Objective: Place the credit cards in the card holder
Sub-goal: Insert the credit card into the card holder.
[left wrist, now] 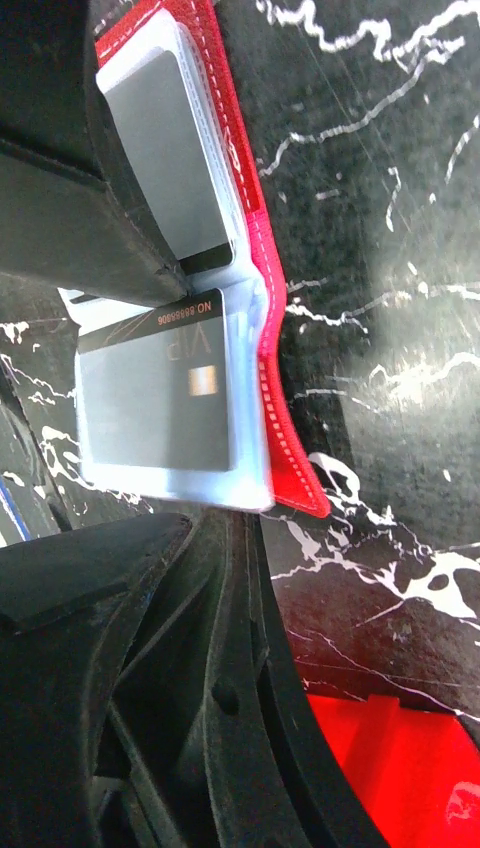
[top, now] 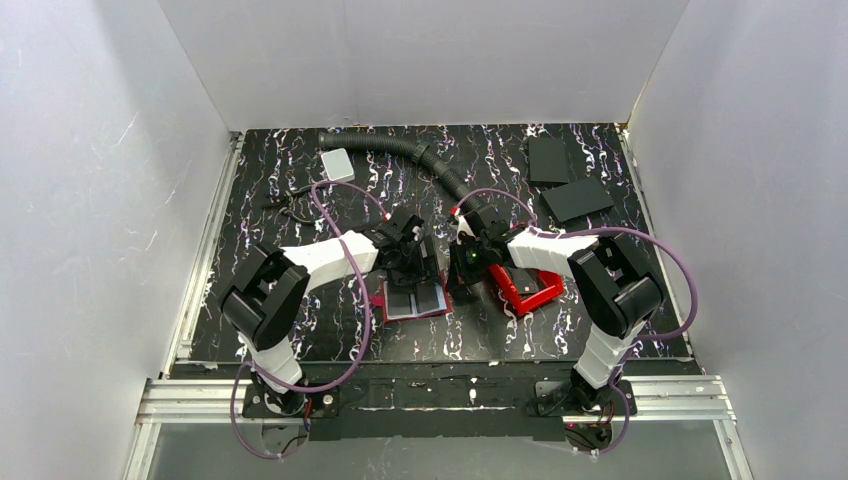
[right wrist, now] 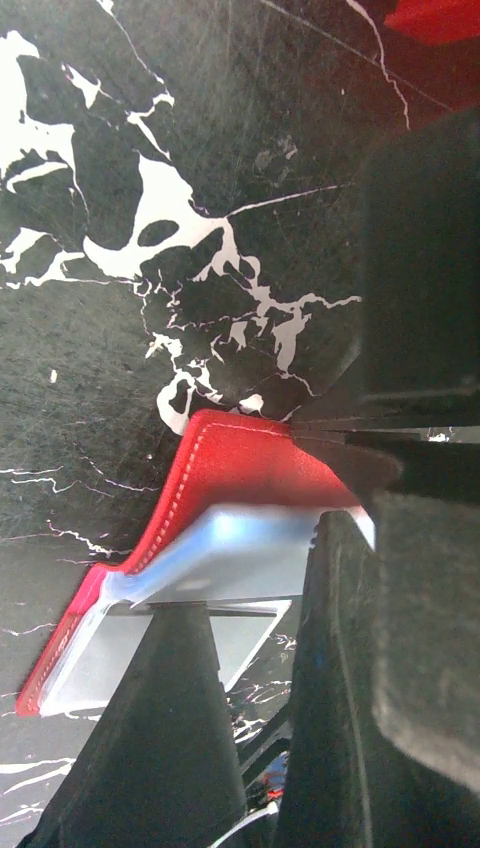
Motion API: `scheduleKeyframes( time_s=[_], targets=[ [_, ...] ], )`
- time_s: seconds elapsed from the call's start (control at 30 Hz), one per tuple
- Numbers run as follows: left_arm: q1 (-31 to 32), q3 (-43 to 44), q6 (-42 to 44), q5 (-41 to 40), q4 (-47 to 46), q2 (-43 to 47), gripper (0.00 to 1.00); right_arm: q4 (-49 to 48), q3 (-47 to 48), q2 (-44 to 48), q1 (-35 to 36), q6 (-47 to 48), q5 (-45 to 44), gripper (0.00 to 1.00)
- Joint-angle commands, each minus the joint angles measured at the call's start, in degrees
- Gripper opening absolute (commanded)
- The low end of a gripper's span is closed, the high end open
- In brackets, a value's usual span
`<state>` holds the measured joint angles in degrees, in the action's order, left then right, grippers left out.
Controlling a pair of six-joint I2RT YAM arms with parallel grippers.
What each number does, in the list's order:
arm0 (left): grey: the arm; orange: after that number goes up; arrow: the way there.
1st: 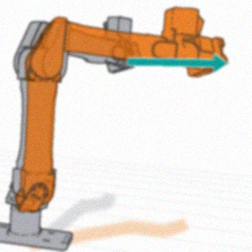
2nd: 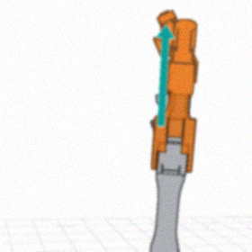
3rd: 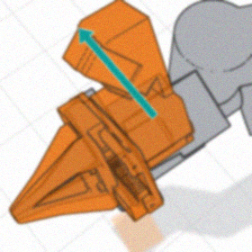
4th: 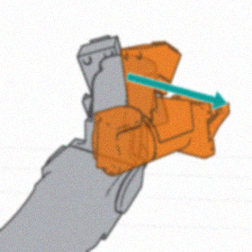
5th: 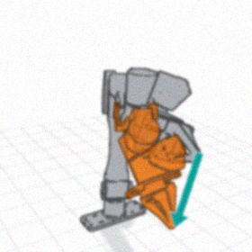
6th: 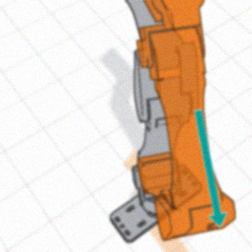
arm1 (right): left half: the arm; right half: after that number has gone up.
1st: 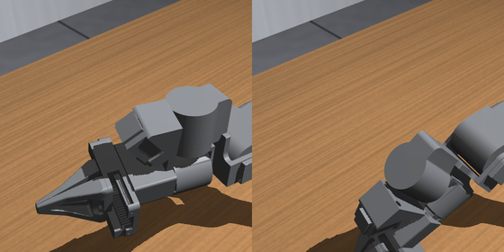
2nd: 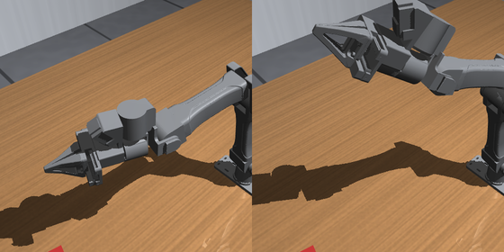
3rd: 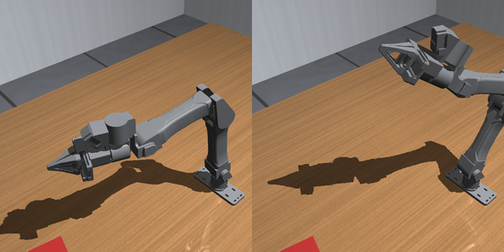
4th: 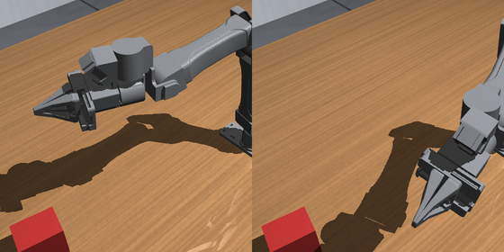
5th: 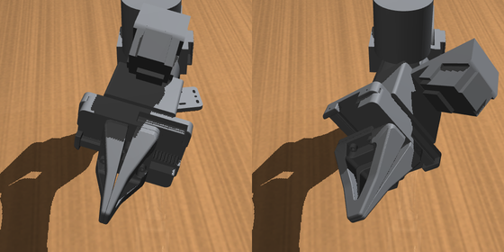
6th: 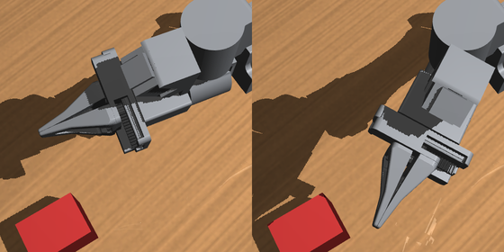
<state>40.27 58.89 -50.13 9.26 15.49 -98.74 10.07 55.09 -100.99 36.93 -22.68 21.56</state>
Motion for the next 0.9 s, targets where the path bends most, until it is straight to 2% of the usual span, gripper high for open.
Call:
scheduleKeyframes(
  time_s=[0.0,0.13,0.27,0.37,0.67,0.87],
  targets=[
    [2.12,3.50,1.67,1.84,-0.55,-1.80,0.72,-2.01,1.69,-1.14,0.76,-0.76,1.02,0.01],
    [2.23,3.18,1.40,-0.99,1.74,0.20,0.73,0.60,3.10,-0.32,0.77,-0.01,-0.80,0.01],
    [2.00,4.99,2.34,-3.58,6.85,0.87,0.74,4.13,4.67,0.22,0.69,1.14,-3.25,0.07],
    [1.85,3.52,2.40,-3.34,6.12,2.79,0.74,4.99,4.58,0.58,0.69,1.49,-3.96,0.09],
    [-2.29,-1.24,3.57,2.75,0.75,9.18,0.73,8.21,5.80,3.08,0.69,2.42,-6.22,0.20],
    [-5.90,-5.13,2.45,6.69,-0.83,13.69,0.74,6.63,5.16,2.53,0.69,1.69,-3.43,0.28]
  ],
)
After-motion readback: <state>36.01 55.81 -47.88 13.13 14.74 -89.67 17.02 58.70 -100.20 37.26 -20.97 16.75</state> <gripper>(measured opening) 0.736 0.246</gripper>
